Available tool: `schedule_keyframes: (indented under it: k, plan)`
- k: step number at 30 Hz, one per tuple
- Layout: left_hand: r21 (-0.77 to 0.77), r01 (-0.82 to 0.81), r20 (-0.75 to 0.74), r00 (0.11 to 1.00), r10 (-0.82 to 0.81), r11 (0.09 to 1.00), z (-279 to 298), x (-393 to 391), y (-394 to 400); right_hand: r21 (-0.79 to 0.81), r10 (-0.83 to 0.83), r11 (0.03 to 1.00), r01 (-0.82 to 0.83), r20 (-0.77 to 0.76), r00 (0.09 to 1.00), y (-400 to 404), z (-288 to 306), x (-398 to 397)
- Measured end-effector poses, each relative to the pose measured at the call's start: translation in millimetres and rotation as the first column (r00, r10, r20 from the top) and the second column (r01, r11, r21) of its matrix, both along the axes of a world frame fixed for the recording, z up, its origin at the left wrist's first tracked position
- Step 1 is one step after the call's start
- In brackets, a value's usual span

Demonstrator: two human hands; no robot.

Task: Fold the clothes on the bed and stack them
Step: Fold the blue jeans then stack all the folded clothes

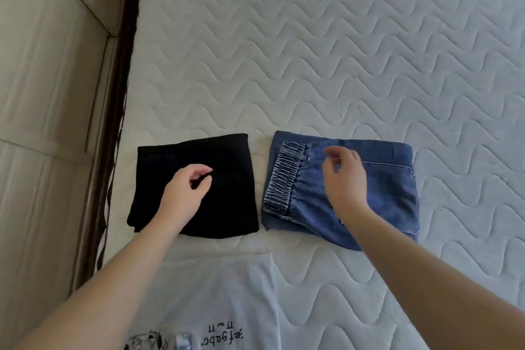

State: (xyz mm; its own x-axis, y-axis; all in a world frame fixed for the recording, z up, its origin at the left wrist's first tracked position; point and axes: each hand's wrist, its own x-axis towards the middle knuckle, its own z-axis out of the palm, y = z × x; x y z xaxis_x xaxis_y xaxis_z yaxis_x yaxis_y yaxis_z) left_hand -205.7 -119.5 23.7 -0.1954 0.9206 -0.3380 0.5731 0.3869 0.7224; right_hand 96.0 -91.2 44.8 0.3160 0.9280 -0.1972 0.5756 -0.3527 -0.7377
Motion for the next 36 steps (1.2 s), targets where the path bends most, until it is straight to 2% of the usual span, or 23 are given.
schedule_keyframes:
  k: [3,6,7,10,13,16,19,22,27,31,36]
  plan:
    - [0.149,-0.045,-0.238,0.968,0.080,0.988,-9,-57,-2,-0.019,0.249,0.968,-0.251,-0.090,0.964,-2,-6,-70]
    - [0.110,-0.232,-0.338,0.906,0.255,0.967,-25,-93,-11,-0.125,0.365,0.918,-0.377,-0.111,0.924,-4,-21,-118]
    - [0.040,-0.314,-0.291,0.905,0.311,0.949,-31,-102,-14,-0.185,0.349,0.910,-0.370,-0.133,0.927,-2,-25,-128]
    - [-0.267,-0.465,0.051,0.868,0.494,0.844,-43,-117,-22,-0.379,0.237,0.872,-0.311,-0.229,0.944,7,-39,-144]
    - [-0.415,-0.447,0.122,0.836,0.536,0.792,-49,-125,-21,-0.503,0.241,0.814,-0.292,-0.166,0.956,14,-52,-151]
    - [-0.460,-0.369,0.182,0.851,0.493,0.808,-47,-133,-19,-0.536,0.190,0.801,-0.266,-0.194,0.962,12,-62,-153]
    - [-0.478,-0.235,0.270,0.878,0.396,0.846,-39,-139,-21,-0.448,0.257,0.834,-0.321,-0.199,0.946,4,-64,-154]
    - [-0.389,-0.239,0.344,0.858,0.381,0.890,-31,-136,-25,-0.293,0.296,0.894,-0.338,-0.179,0.938,-1,-56,-155]
    - [-0.233,-0.219,0.422,0.855,0.302,0.947,-2,-127,-32,-0.137,0.281,0.937,-0.322,-0.257,0.925,-5,-29,-130]
    - [-0.156,-0.146,0.477,0.855,0.205,0.977,22,-95,-27,-0.113,0.228,0.955,-0.276,-0.320,0.919,-11,-7,-88]
    - [-0.100,-0.058,0.532,0.841,0.102,0.993,47,-27,-2,-0.076,0.157,0.979,-0.191,-0.319,0.935,-16,17,-12]
